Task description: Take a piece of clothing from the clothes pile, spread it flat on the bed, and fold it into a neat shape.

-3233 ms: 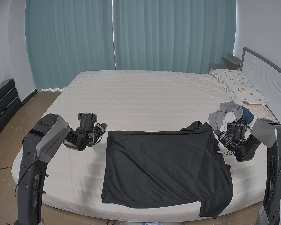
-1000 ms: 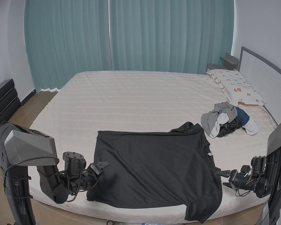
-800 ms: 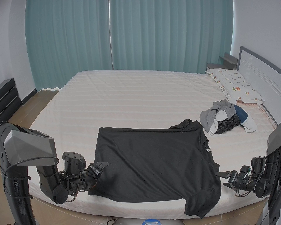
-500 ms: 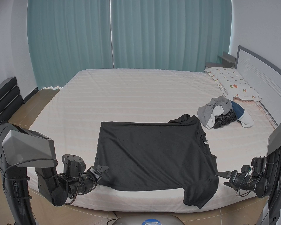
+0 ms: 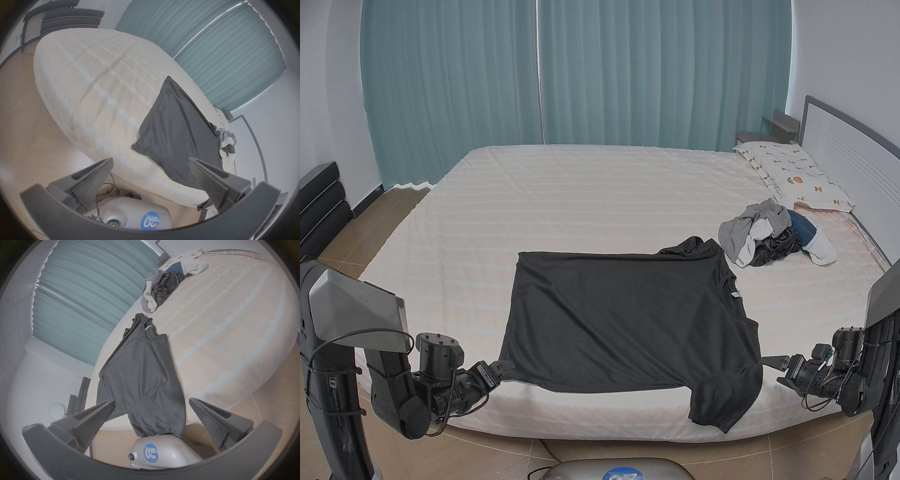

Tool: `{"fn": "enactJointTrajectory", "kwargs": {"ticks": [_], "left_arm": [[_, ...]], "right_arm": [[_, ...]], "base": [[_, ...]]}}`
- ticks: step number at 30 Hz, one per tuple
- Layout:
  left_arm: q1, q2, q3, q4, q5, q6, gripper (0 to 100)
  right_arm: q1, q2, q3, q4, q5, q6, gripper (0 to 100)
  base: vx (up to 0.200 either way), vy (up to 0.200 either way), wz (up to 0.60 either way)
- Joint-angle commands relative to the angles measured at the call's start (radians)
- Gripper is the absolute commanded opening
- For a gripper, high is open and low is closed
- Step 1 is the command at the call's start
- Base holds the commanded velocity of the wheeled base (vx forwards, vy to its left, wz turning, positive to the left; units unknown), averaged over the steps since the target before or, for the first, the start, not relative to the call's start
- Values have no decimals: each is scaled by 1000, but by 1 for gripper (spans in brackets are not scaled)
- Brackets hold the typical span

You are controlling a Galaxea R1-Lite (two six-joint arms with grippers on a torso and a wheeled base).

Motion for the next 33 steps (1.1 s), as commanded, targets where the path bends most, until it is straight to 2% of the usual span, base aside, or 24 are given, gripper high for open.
{"fn": "enactJointTrajectory", "kwargs": {"ticks": [1, 7, 16, 26, 33], "left_arm": [[2, 104, -50, -36, 5, 56, 100], [-21, 127, -102, -39, 10, 67, 100], [-26, 142, -126, -37, 30, 75, 100], [-26, 188, -195, -34, 33, 162, 100], [-26, 191, -205, -27, 33, 164, 100]], "right_arm": [[-10, 29, -11, -11, -1, -15, 100], [-27, 69, -69, -11, -4, -78, 100], [-22, 144, -121, -9, 11, -67, 100], [-18, 148, -126, -11, 5, -61, 100], [-11, 150, -121, -11, 4, -62, 100]], "base": [[0, 0, 0], [0, 0, 0], [0, 0, 0], [0, 0, 0], [0, 0, 0]]}}
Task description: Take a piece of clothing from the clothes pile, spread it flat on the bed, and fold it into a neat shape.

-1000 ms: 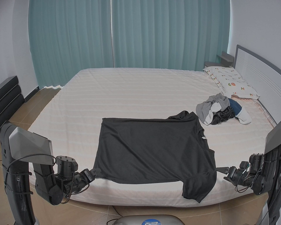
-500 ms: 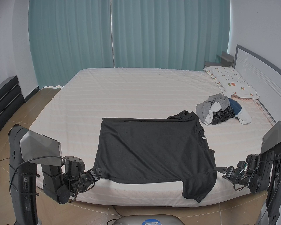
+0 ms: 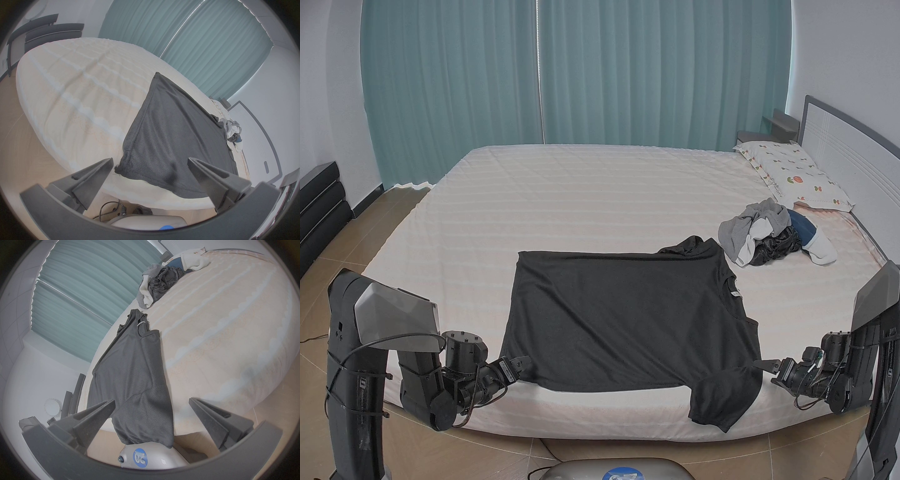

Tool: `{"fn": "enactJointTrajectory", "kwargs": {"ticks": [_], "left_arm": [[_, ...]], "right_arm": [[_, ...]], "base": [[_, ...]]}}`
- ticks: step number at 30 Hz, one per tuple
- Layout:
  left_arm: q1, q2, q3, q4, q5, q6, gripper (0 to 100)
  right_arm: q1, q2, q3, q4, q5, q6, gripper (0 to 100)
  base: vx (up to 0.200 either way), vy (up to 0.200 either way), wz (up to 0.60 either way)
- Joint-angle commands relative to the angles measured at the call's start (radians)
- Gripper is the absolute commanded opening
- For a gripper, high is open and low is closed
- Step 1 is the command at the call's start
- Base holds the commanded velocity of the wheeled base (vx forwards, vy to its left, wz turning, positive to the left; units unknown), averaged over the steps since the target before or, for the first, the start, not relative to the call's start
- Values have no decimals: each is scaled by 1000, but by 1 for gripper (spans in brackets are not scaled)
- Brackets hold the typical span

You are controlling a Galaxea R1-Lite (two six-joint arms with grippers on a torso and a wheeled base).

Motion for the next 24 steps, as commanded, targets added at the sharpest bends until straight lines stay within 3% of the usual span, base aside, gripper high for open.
{"fn": "enactJointTrajectory", "kwargs": {"ticks": [1, 11, 15, 24], "left_arm": [[-2, 9, -1, -1, 0, 0, 0], [13, 5, 65, -11, 45, -14, 0], [61, -1, 85, -11, 34, -29, 0], [61, -15, 109, -17, 39, -29, 0]], "right_arm": [[1, 4, 0, -10, 0, -1, 100], [1, 5, 3, -10, -3, -7, 100], [29, 28, 1, -10, -84, -48, 100], [57, 28, -6, -10, -90, -54, 100]], "base": [[0, 0, 0], [0, 0, 0], [0, 0, 0], [0, 0, 0]]}}
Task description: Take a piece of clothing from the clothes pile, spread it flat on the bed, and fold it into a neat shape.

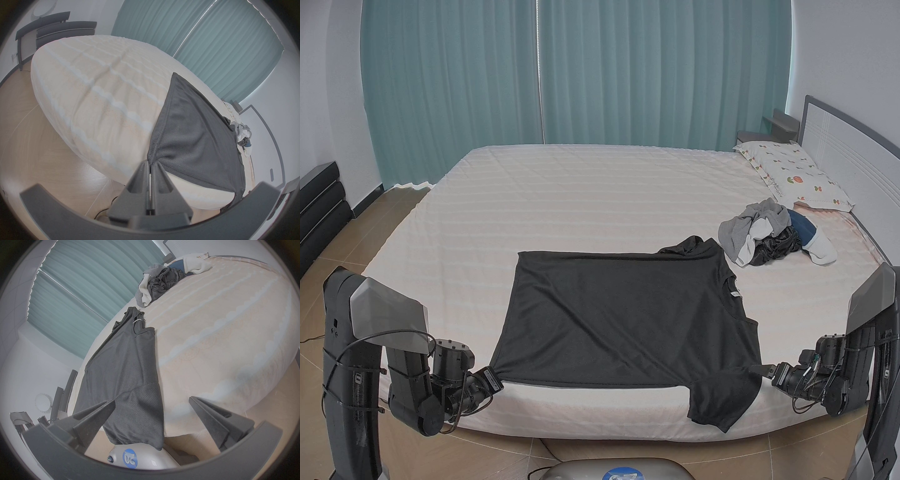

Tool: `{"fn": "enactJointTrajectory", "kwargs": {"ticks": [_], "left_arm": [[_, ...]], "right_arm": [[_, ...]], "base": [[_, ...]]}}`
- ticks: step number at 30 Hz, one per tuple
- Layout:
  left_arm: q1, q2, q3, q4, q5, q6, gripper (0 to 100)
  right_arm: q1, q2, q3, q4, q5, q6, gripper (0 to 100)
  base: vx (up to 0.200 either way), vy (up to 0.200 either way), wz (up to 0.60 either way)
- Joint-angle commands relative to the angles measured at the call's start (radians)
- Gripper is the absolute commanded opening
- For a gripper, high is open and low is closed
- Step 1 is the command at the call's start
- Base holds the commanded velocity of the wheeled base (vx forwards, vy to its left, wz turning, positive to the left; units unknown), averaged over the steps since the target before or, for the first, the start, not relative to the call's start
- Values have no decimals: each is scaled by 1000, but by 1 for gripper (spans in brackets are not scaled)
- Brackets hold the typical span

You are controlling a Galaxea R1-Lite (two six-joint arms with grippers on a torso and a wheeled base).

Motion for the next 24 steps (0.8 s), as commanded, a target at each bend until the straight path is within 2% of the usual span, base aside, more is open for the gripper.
{"fn": "enactJointTrajectory", "kwargs": {"ticks": [1, 9, 15, 16, 24], "left_arm": [[5, -15, 13, -14, 2, 0, 0], [1, -17, 35, -23, -2, 0, 0], [1, -14, 35, -23, -4, 0, 0], [1, -14, 35, -23, -4, 0, 0], [1, -12, 36, -23, -6, 0, 0]], "right_arm": [[28, 6, -6, -10, -3, -1, 100], [55, 21, -56, -10, -22, 1, 100], [60, 66, -106, -10, -79, 1, 100], [62, 66, -106, -10, -79, 1, 0], [49, 53, -95, -10, -80, 2, 0]], "base": [[0, 0, 0], [0, 0, 0], [0, 0, 0], [0, 0, 0], [0, 0, 0]]}}
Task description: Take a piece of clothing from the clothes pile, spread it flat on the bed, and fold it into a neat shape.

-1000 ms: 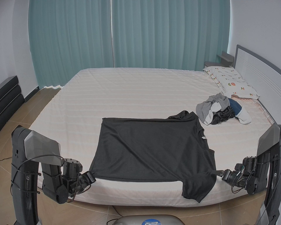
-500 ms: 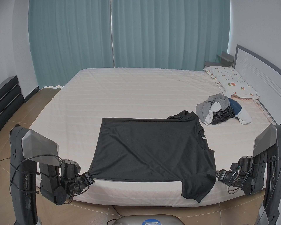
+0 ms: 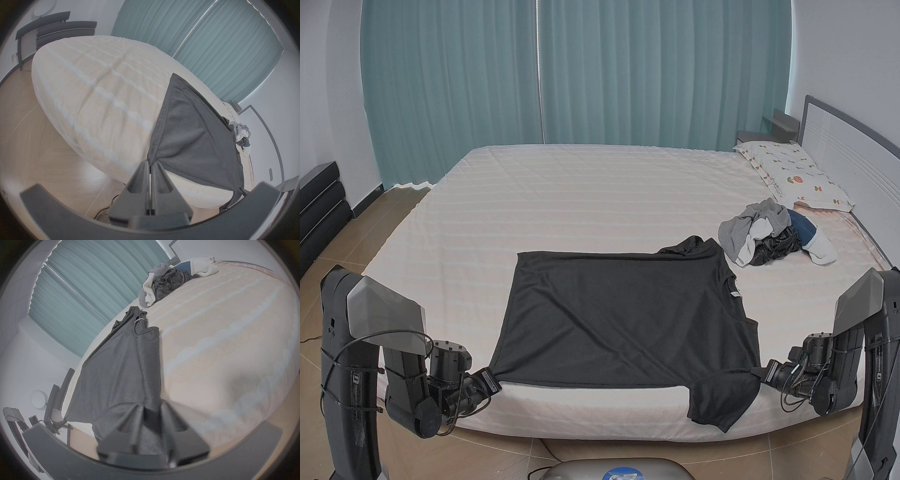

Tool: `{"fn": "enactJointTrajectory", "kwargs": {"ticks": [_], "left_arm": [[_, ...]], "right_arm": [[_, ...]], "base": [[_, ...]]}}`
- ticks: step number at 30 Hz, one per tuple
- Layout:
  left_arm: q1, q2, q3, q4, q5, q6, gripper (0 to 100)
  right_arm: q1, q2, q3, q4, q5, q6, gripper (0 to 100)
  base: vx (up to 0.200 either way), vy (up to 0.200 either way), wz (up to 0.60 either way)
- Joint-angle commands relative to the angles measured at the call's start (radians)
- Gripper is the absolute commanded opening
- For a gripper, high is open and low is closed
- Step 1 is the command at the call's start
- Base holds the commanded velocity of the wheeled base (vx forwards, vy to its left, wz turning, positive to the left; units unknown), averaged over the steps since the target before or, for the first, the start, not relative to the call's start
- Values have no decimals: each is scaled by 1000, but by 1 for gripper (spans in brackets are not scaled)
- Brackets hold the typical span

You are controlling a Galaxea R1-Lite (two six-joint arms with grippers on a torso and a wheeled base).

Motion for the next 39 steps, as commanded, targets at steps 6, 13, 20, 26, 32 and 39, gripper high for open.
{"fn": "enactJointTrajectory", "kwargs": {"ticks": [6, 13, 20, 26, 32, 39], "left_arm": [[3, 1, 2, -1, 1, 0, 0], [3, -5, 23, 1, 0, 7, 0], [2, -12, 35, 1, 1, 15, 0], [5, -5, 35, -1, 3, 24, 0], [9, -12, 89, -31, 1, 98, 0], [9, -7, 157, -93, 0, 159, 0]], "right_arm": [[-76, -44, 48, -11, 42, -1, 0], [-119, -41, 55, -11, 93, -15, 0], [-114, -45, 89, -11, 128, -61, 0], [-127, -68, 128, -11, 191, -105, 0], [-162, -74, 155, -11, 223, -151, 0], [-199, -85, 210, -11, 275, -251, 0]], "base": [[0, 0, 0], [0, 0, 0], [0, 0, 0], [0, 0, 0], [0, 0, 0], [0, 0, 0]]}}
